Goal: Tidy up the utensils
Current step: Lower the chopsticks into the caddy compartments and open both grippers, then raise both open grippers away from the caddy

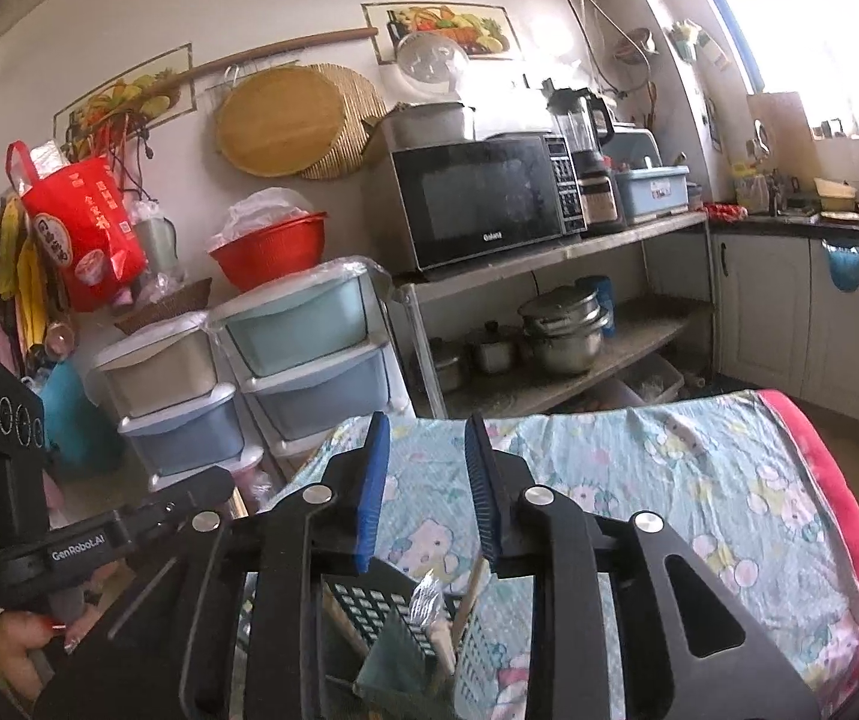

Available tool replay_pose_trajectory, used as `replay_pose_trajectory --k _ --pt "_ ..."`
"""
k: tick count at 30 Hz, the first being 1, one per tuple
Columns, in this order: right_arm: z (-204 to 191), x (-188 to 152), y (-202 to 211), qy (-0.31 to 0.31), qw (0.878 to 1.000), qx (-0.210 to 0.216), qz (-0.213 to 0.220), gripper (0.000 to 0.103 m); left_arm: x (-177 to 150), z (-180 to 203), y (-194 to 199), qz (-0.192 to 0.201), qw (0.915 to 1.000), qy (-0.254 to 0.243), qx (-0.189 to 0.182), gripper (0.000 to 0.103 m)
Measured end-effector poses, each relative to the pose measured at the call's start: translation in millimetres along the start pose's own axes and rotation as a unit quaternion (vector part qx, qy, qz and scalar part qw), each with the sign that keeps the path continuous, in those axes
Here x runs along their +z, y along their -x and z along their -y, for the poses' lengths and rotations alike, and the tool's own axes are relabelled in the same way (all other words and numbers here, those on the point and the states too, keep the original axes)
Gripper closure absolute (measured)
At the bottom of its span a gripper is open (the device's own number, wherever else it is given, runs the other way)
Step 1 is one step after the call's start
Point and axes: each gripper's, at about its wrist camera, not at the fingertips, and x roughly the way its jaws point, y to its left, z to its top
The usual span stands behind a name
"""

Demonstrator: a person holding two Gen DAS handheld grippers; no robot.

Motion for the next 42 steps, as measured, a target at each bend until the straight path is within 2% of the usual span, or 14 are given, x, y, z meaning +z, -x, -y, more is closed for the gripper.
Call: replay_pose_trajectory --k 1,4,8,20,30,42 --pt "1 -1 1 -0.002 1.000 0.000 -0.002 0.076 -1 -1 1 0.000 1.0000 0.000 0.004 0.081" --pt "5 -6 6 -0.005 1.000 -0.001 -0.010 0.073 -6 -2 4 -0.002 1.0000 0.000 0.008 0.080" --pt "7 -12 10 -0.001 1.000 -0.001 -0.026 0.070 -11 -3 6 -0.008 0.9999 0.004 0.010 0.066" --pt "1 -32 28 0.011 0.998 0.001 -0.066 0.063 -32 4 24 -0.012 0.9998 -0.002 0.015 0.037" --pt "-6 -46 44 0.017 0.997 0.006 -0.081 0.057 -46 8 33 -0.016 0.9997 -0.008 0.019 0.012" --pt "-16 -68 59 0.026 0.994 0.019 -0.104 0.056 -62 -5 52 -0.019 0.9987 0.000 0.047 0.011"
